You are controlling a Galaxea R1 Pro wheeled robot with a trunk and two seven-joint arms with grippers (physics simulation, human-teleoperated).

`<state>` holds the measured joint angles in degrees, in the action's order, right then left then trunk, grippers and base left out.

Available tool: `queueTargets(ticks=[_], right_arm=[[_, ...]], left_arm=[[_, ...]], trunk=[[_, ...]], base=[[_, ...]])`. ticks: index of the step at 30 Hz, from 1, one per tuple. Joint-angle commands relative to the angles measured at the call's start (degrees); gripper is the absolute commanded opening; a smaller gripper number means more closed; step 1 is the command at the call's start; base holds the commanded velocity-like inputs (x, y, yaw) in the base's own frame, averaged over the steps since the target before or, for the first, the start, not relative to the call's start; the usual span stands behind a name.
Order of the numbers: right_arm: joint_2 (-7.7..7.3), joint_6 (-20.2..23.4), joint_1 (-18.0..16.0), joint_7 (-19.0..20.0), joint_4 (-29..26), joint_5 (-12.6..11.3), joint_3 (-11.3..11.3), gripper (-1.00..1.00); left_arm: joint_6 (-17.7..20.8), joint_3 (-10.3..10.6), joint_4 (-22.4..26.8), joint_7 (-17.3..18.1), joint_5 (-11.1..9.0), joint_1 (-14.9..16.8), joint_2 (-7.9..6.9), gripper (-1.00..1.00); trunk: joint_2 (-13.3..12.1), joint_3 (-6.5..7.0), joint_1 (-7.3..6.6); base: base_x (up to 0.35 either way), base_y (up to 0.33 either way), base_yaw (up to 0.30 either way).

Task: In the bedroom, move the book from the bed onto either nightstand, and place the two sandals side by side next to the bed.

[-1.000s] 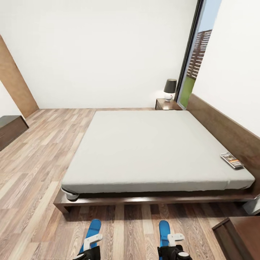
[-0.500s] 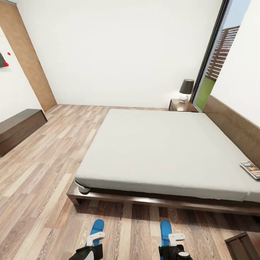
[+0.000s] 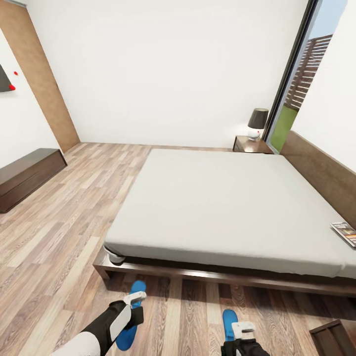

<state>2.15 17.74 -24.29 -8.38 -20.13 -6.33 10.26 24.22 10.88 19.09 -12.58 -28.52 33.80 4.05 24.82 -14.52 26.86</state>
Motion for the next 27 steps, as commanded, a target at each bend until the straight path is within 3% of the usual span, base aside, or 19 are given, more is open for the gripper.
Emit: queueTargets(ticks=[1,6,11,18,27], right_arm=[[-0.04,0.46,-0.84,-0.4,0.83,-0.72,0.47,-1.0],[-0.01,-0.03,-2.22,-0.36,2.6,-0.85,0.44,-1.0],[-0.32,-6.83,-2.42,-0.19,2.45,-0.85,0.49,-1.0],[-0.5,-11.22,-2.18,-0.12,-2.51,-0.88,0.56,-1.0],[-0.57,-19.2,-1.47,0.12,-3.36,-0.79,0.56,-1.0]], left_arm=[[0.32,0.46,0.11,-0.44,-0.58,0.09,-0.06,-1.0],[0.46,0.39,0.12,-0.21,-0.57,0.2,-0.22,-1.0],[0.48,0.37,0.07,-0.12,-0.57,0.21,-0.38,-1.0],[0.41,0.3,0.07,-0.08,-0.57,0.22,-0.43,-1.0],[-0.19,0.2,0.07,-0.09,-0.48,0.22,-0.68,-1.0]], trunk=[[0.1,-0.11,0.03],[0.5,-0.29,0.25],[2.51,-1.18,1.34],[5.32,-2.44,2.88],[8.93,-4.06,4.86]], base=[[0.0,0.0,0.0],[0.0,0.0,0.0],[0.0,0.0,0.0],[0.0,0.0,0.0],[0.0,0.0,0.0]])
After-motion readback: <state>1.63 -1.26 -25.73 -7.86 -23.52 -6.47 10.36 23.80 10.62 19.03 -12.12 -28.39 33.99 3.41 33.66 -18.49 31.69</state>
